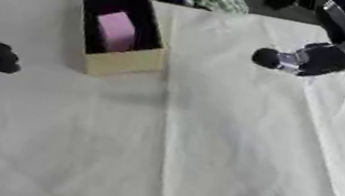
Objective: Pick up objects on the table and place them in the box.
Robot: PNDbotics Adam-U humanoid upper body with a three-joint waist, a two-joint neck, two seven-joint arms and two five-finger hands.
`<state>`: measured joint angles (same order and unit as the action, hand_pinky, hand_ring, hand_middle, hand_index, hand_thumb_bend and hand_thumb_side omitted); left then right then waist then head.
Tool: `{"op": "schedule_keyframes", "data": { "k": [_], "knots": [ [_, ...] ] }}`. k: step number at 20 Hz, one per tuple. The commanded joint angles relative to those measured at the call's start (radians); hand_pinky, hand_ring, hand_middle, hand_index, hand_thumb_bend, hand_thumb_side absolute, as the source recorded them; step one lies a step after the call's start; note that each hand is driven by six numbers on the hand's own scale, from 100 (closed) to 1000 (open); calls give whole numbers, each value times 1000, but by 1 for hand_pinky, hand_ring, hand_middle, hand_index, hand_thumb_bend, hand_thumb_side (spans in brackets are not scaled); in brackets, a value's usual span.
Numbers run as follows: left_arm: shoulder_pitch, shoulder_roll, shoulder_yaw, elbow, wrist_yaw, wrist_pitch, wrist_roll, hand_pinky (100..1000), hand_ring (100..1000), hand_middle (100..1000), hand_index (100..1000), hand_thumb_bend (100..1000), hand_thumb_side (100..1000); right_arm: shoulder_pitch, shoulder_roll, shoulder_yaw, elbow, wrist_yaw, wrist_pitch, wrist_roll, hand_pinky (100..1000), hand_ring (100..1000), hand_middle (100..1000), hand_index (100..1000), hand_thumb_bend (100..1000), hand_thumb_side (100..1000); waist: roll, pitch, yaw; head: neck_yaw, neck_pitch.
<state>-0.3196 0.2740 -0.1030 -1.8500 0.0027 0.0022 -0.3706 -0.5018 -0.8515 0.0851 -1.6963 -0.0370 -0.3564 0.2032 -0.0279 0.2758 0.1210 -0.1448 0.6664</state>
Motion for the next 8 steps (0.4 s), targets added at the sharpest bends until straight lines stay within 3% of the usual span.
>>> {"op": "schedule_keyframes", "data": {
  "k": [1, 8],
  "knots": [
    [-6, 11, 17, -8, -8, 0, 15, 816, 737, 700, 804, 593, 666, 23, -35, -36, -95, -38, 41, 3, 719, 725, 787, 942, 714, 601, 4, -14, -6, 12, -10],
    [4, 7, 24, -3, -13, 1, 27, 816, 737, 701, 804, 592, 667, 120, 1, -53, -208, -46, 117, -2, 713, 719, 779, 940, 710, 601, 9, -17, -34, 15, 2]
  ]
}}
